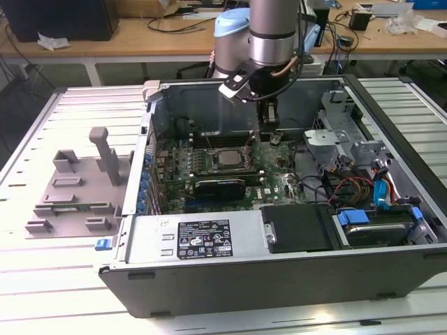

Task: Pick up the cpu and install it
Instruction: 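Close the cpu cover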

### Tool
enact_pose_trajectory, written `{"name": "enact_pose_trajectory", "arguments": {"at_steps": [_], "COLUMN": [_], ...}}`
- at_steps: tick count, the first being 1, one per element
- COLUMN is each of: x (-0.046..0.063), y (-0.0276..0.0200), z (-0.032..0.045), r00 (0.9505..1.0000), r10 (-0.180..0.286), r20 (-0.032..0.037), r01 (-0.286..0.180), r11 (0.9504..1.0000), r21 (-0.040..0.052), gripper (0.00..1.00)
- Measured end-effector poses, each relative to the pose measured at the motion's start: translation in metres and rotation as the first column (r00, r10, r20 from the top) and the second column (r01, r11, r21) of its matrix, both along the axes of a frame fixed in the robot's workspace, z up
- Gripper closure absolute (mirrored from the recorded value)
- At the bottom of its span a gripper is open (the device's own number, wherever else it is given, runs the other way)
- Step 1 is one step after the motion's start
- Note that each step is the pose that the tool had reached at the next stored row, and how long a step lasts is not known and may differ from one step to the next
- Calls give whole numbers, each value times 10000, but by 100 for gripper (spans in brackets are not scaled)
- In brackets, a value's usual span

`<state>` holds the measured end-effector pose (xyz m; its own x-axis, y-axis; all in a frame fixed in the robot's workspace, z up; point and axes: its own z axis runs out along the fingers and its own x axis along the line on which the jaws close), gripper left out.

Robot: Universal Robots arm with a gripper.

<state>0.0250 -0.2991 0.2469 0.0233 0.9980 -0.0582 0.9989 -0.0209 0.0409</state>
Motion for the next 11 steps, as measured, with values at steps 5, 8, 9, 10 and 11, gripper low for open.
{"name": "enact_pose_trajectory", "arguments": {"at_steps": [5,8,9,10,11], "x": [-81,-130,-145,-168,-192], "y": [22,34,38,43,48], "z": [0,0,0,0,0], "r00": [9999,9997,9996,9995,9993], "r10": [-159,-246,-272,-315,-365], "r20": [32,47,51,58,62], "r01": [159,246,272,315,365], "r11": [9999,9997,9996,9995,9993], "r21": [0,0,1,1,1], "gripper": [89,89,89,89,89]}}
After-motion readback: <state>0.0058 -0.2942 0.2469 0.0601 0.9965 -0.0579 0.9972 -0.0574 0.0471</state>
